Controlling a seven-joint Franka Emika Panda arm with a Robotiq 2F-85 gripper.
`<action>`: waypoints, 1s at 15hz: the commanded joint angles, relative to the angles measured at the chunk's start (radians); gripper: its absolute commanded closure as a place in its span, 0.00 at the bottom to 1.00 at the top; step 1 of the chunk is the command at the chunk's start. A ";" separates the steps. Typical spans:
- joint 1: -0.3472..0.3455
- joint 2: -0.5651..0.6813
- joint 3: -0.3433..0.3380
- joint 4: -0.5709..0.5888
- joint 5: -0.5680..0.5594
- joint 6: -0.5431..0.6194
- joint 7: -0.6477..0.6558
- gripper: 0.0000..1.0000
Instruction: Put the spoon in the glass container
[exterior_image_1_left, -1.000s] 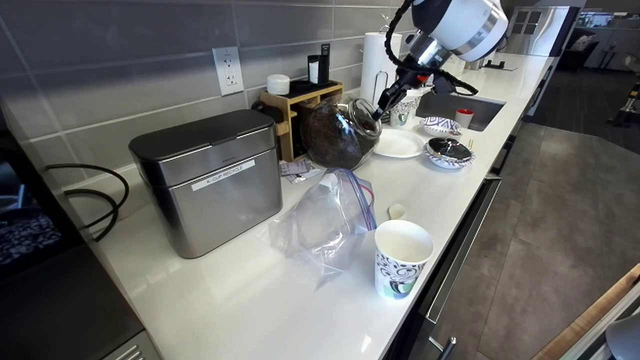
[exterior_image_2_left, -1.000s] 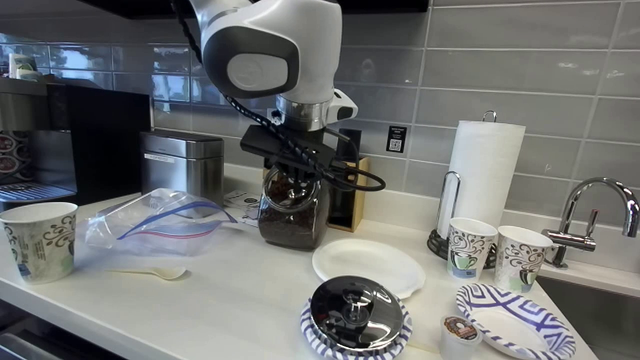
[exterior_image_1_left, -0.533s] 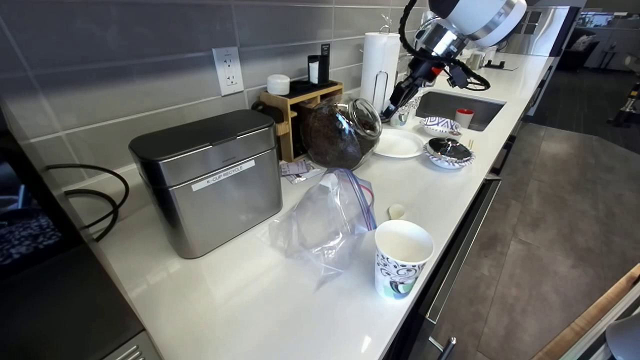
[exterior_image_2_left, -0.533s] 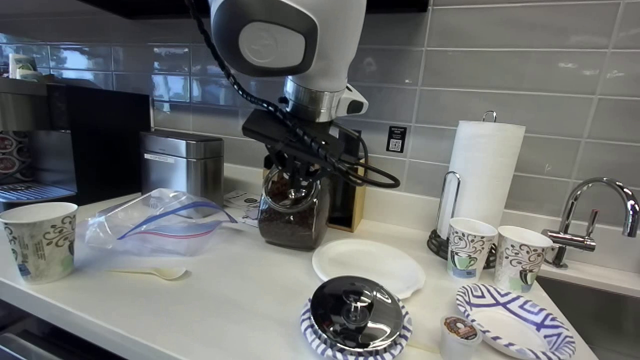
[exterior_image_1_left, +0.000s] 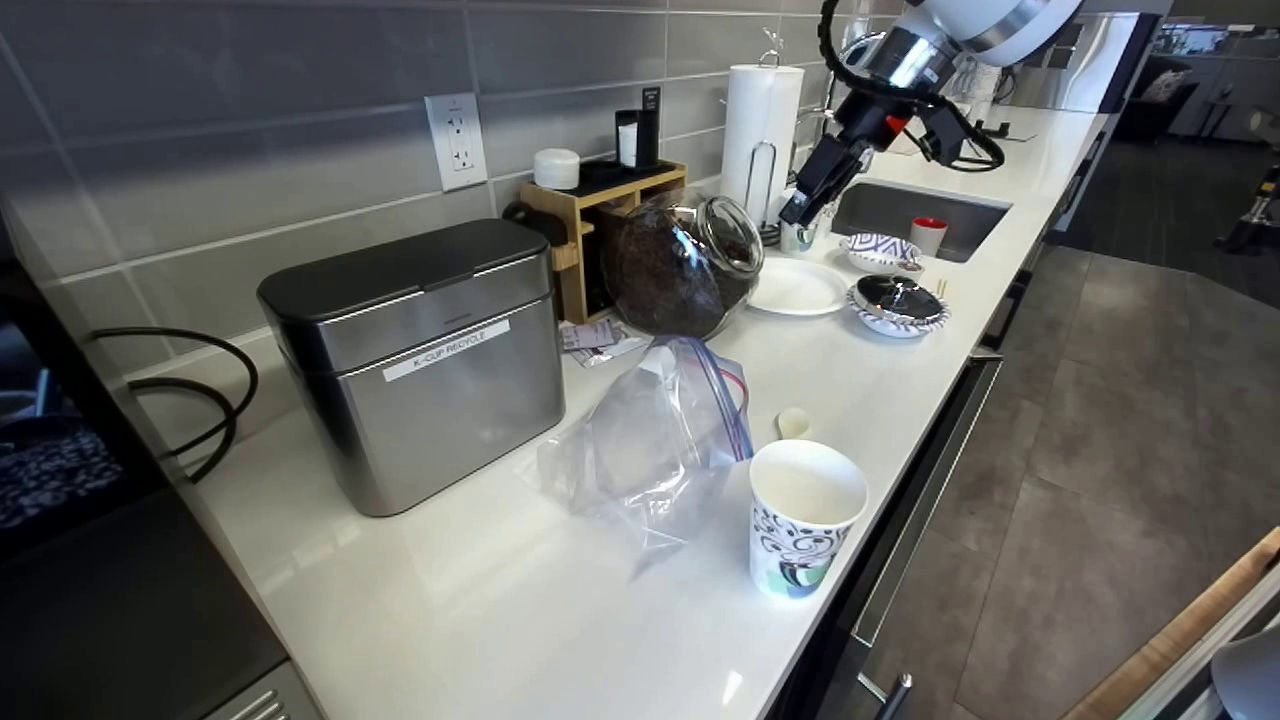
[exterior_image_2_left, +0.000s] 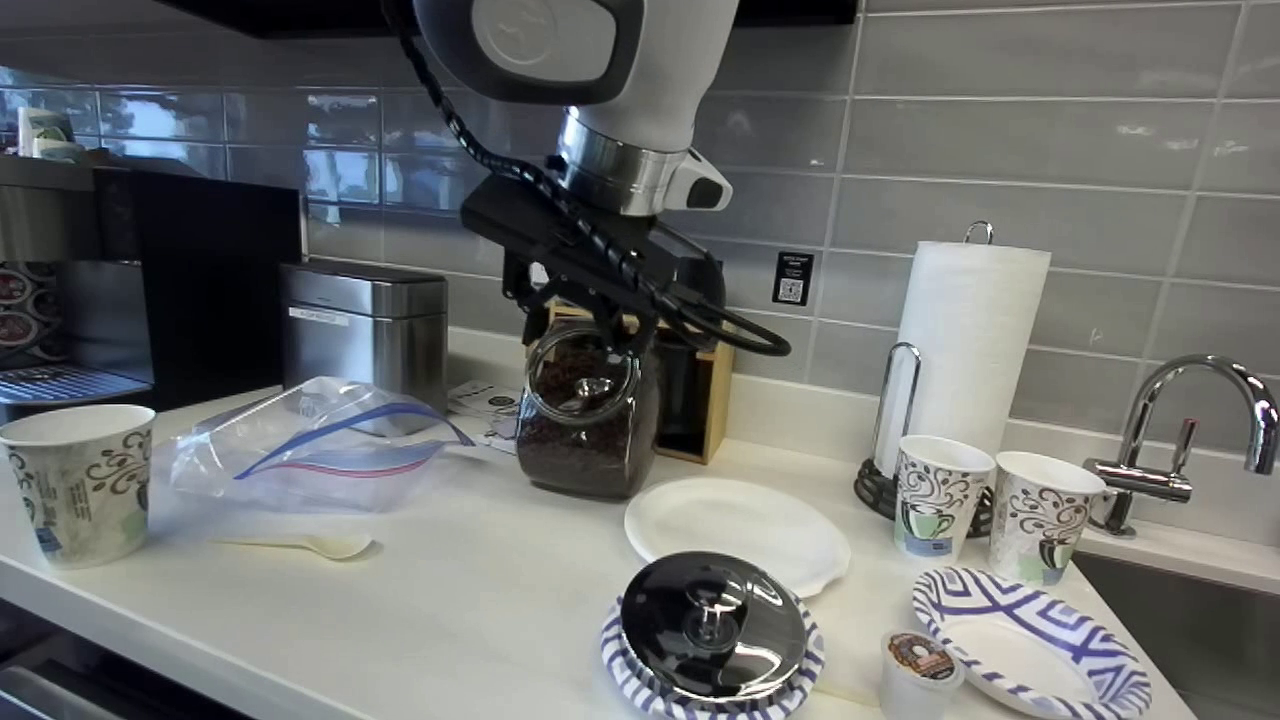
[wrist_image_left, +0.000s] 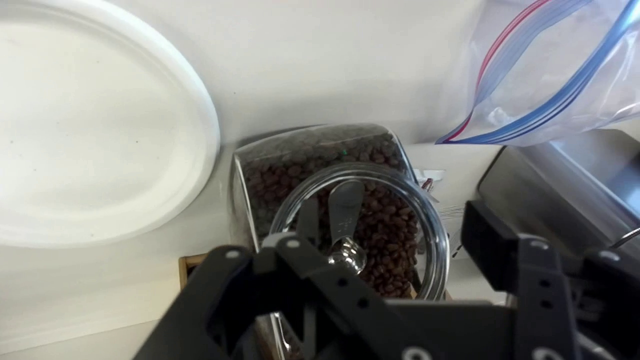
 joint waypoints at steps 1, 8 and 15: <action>0.024 -0.067 -0.034 -0.039 -0.080 -0.066 0.102 0.00; 0.036 -0.141 -0.062 -0.046 -0.267 -0.104 0.291 0.01; 0.063 -0.212 -0.074 -0.081 -0.295 -0.052 0.289 0.00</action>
